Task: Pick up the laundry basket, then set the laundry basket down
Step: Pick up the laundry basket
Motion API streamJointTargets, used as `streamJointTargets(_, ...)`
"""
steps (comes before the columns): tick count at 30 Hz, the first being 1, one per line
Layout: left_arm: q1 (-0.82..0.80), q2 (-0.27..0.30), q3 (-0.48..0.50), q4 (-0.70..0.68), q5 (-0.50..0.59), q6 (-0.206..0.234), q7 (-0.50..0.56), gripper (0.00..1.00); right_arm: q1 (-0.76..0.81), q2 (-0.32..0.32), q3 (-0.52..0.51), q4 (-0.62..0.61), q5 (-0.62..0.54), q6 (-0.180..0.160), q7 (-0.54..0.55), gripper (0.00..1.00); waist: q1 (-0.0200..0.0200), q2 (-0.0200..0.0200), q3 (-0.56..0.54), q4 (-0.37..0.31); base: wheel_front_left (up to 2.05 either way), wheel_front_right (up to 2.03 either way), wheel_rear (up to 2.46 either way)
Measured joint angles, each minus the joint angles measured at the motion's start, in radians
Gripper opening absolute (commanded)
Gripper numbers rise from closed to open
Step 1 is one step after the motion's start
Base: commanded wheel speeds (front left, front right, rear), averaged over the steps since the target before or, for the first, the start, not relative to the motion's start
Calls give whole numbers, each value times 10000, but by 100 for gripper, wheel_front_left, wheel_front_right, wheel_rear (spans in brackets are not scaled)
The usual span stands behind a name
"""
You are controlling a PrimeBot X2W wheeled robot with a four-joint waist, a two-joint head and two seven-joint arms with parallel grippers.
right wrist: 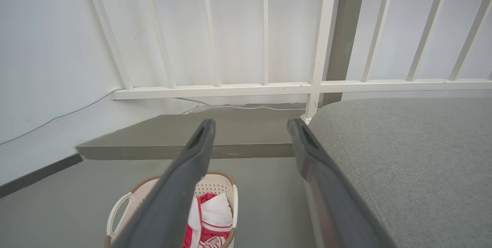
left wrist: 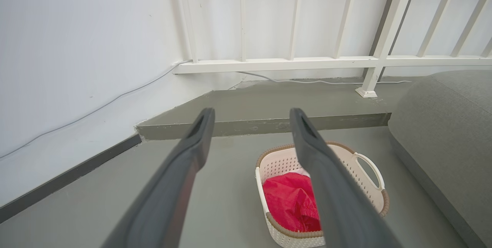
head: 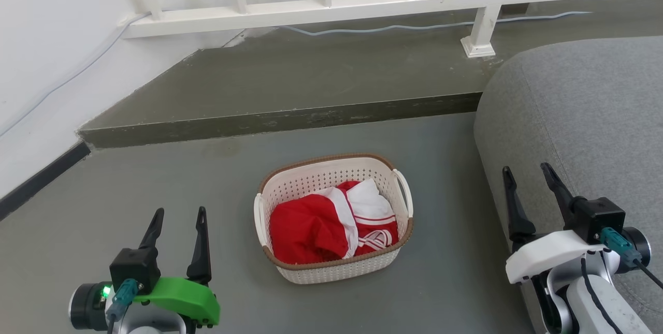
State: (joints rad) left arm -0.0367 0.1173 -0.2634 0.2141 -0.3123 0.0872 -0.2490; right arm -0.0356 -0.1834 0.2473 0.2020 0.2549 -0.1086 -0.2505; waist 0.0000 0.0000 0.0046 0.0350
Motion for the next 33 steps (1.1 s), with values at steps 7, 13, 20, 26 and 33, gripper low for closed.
streamJointTargets(7, -1, 0, -2, 69, 0, -4, 0, 100, 36, 0, -12, 31, 0, 10, 0, 100, 0, 0, -5, 12, 0, 0, 0)
streamJointTargets(13, -3, -19, 10, 61, 0, -25, 0, 100, 40, 0, -38, 31, 0, 13, 0, 100, 0, 0, 112, 18, 0, 0, 0)
streamJointTargets(20, -25, -73, 35, 27, -13, -56, 0, 100, 38, 6, -84, -6, 0, 13, 0, 100, 0, 0, 409, 5, 0, 0, 0)
streamJointTargets(26, -113, -73, 2, -63, 2, -113, 0, 100, 22, 21, -157, -71, 0, 13, -2, 100, 0, 0, 838, -24, 0, 0, 0)
streamJointTargets(33, -510, -73, 21, -295, 4, -163, -2, 100, -221, 19, -205, -219, -2, 12, -2, 100, 0, 0, 1529, -40, 0, 0, 0)
